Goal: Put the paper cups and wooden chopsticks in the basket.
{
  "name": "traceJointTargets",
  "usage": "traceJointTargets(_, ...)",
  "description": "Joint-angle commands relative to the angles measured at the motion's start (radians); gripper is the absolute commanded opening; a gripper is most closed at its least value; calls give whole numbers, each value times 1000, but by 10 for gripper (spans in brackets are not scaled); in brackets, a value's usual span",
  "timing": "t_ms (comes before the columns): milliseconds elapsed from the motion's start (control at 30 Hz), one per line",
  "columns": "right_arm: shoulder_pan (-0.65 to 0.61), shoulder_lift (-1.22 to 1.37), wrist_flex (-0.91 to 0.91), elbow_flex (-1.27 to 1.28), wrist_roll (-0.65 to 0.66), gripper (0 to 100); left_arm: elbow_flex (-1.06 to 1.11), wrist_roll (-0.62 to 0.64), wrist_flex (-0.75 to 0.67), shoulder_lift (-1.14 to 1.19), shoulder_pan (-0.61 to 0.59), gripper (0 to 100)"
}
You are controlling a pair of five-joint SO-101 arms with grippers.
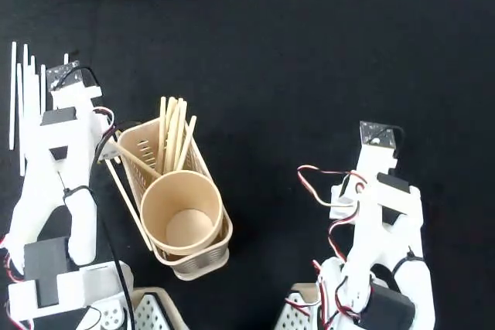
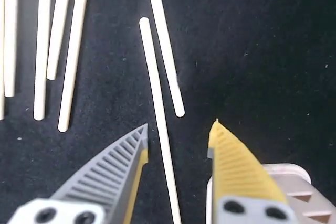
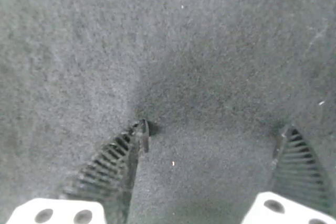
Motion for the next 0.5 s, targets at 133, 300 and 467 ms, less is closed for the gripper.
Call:
traceJointTargets(133, 11, -16, -6, 4, 6, 382, -101, -49, -14, 201, -62, 176)
traceJointTargets(300, 11, -16, -6, 4, 6, 382, -189, -55, -5, 341, -104, 52)
traceJointTargets(467, 11, -16, -6, 4, 6, 382, -205, -60, 38, 292, -97, 30)
